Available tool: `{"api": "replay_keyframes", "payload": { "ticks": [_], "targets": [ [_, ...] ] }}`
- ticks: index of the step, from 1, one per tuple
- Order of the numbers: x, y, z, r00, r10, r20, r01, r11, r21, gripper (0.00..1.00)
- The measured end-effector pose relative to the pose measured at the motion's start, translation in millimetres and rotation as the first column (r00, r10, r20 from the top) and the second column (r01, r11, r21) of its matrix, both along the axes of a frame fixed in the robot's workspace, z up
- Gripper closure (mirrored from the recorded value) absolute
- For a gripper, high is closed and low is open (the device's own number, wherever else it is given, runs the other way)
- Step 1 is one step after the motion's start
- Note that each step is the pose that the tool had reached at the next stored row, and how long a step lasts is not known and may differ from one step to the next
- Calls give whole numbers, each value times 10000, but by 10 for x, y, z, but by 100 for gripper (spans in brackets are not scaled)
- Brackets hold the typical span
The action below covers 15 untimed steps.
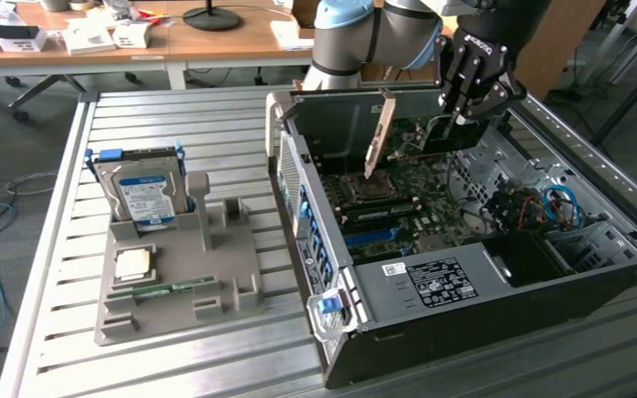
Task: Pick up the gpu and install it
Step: 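Insert the gpu into the slot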
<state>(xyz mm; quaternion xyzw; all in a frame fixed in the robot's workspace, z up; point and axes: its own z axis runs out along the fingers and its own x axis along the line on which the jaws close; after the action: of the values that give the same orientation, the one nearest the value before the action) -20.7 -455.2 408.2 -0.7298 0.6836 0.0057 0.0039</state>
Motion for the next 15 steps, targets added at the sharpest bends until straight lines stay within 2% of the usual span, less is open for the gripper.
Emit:
{"api": "replay_keyframes", "payload": {
  "ticks": [5,10,15],
  "targets": [
    [-1,-1,-12,9997,-234,0,234,9997,-1,74],
    [-4,-1,-16,9997,-252,1,252,9997,2,74],
    [-13,-1,-97,9997,-249,0,249,9997,3,74]
  ]
}}
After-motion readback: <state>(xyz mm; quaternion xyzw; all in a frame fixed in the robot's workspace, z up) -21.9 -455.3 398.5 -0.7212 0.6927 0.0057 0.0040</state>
